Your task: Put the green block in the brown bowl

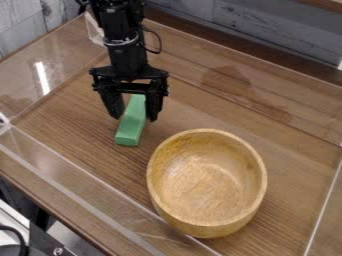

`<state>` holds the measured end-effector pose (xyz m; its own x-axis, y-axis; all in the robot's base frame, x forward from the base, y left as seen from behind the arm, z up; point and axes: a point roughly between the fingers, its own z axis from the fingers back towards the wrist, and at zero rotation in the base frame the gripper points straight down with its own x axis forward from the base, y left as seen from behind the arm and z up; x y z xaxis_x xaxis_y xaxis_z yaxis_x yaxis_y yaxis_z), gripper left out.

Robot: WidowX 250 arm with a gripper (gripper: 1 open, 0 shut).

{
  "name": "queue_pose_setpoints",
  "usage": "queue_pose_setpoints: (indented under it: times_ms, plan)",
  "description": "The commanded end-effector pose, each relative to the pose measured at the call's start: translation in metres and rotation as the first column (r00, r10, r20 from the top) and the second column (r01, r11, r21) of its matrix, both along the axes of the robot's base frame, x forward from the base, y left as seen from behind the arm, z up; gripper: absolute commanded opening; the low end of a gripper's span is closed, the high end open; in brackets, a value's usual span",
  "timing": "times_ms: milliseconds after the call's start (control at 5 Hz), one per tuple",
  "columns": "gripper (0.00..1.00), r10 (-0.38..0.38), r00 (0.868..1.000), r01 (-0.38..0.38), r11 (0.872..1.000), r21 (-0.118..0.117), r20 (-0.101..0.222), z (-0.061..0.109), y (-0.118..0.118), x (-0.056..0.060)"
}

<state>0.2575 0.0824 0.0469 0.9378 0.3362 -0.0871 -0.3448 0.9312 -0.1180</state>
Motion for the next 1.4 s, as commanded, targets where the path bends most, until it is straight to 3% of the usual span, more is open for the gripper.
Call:
queue_pose_setpoints:
  times_ms: [0, 1200]
  plan:
    - [1.0, 0.007, 0.999, -0.007, 1.0, 0.008, 0.052, 0.0132, 0.0072, 0.0105]
    - [1.0, 0.088, 0.995, -0.085, 0.994, -0.075, 0.043, 0.0215, 0.0026, 0.0172]
